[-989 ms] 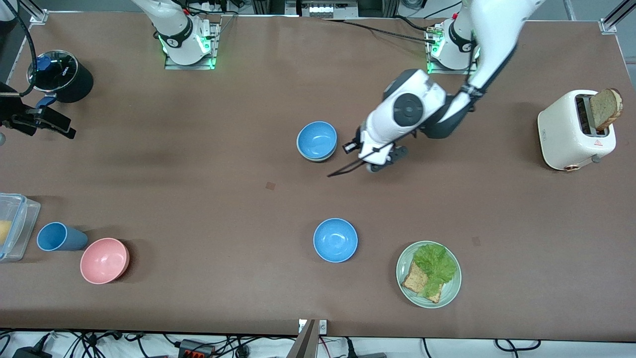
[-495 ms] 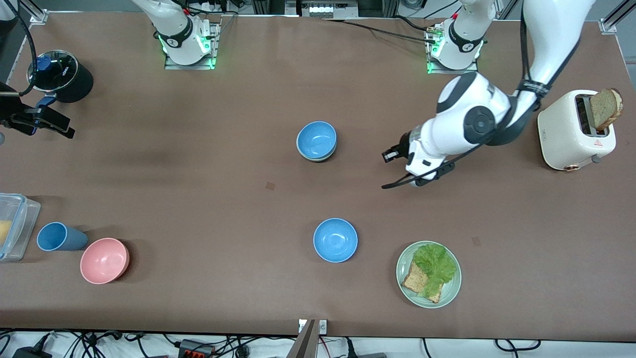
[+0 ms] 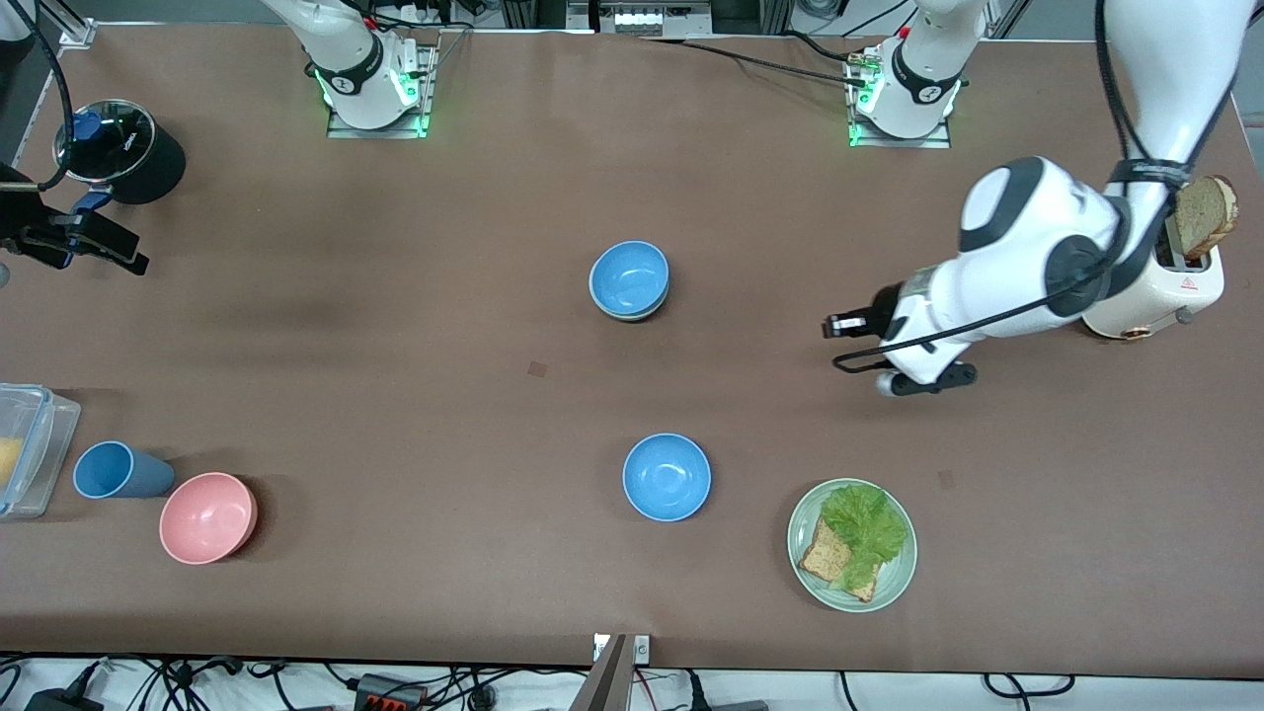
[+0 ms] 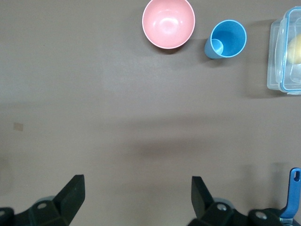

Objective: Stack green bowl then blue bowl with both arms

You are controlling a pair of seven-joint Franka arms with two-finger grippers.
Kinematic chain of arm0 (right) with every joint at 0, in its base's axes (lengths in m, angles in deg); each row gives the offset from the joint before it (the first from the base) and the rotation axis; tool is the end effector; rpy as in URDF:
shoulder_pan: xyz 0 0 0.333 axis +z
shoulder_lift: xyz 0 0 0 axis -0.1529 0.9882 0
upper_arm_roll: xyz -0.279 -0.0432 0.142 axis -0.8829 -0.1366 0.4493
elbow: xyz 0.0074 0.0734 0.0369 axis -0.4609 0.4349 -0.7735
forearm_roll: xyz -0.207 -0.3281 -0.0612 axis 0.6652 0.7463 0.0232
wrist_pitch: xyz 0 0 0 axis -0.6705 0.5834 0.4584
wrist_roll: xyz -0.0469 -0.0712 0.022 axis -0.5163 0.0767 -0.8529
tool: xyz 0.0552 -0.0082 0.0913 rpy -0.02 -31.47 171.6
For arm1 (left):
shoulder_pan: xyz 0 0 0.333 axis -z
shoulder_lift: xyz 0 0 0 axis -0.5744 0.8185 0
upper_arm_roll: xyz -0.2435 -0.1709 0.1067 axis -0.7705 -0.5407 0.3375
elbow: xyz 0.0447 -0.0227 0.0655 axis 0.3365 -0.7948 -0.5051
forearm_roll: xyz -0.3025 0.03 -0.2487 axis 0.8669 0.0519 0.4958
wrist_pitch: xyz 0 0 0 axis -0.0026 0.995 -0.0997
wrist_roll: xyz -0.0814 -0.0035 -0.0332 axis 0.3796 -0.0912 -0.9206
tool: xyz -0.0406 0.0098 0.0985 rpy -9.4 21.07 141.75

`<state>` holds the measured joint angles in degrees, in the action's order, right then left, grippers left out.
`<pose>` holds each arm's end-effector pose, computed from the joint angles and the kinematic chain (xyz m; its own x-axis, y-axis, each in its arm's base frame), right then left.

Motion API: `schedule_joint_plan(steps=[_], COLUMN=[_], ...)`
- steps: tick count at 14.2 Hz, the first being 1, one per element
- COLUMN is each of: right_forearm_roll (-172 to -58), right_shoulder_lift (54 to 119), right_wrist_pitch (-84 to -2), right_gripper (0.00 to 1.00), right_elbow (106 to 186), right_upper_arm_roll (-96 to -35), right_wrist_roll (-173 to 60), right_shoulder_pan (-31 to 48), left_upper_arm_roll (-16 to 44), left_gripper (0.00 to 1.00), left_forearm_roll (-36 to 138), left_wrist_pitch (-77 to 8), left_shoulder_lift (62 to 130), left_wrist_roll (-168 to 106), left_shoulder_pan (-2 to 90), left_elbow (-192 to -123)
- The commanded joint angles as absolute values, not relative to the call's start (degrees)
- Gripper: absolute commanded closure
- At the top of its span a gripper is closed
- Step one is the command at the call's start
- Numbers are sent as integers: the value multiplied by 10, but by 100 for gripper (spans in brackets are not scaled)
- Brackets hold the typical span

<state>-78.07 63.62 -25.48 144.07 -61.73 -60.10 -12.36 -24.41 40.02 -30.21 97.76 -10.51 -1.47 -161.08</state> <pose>0.5622 -0.0521 0.5765 0.9975 -0.0708 0.0091 -0.0708 -0.9975 -0.0012 0.5970 -0.1603 0.3803 0.9637 0.0995 -0.2476 0.1679 -0.9473 0.2729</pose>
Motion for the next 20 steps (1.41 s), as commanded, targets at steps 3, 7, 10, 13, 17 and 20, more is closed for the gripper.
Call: schedule_joint_plan(steps=[3, 7, 10, 13, 17, 20], right_forearm_roll=[-774, -775, -774, -775, -774, -775], right_shoulder_lift=[619, 619, 619, 619, 619, 619], right_wrist_pitch=[-256, -254, -253, -254, -255, -256], right_gripper=[0, 0, 0, 0, 0, 0], right_elbow=[1455, 1454, 1455, 1455, 1454, 1454], right_upper_arm_roll=[-615, -615, -615, -614, -615, -614], right_wrist_roll=[-592, -592, -592, -592, -592, -592], right_shoulder_pan=[-126, -126, -126, -126, -126, -125], left_upper_arm_roll=[-205, -112, -36, -23, 73, 94], left_gripper=[65, 54, 0, 0, 0, 0], left_forearm_roll=[371, 409, 460, 457, 456, 456], left_wrist_pitch=[-254, -239, -234, -233, -229, -190], left_shoulder_lift=[943, 857, 812, 761, 745, 732], left_wrist_roll=[-234, -262, -263, -260, -264, -302], left_shoulder_pan=[-25, 21, 45, 45, 103, 108], left_elbow=[-1588, -1600, -1610, -1631, -1633, -1614])
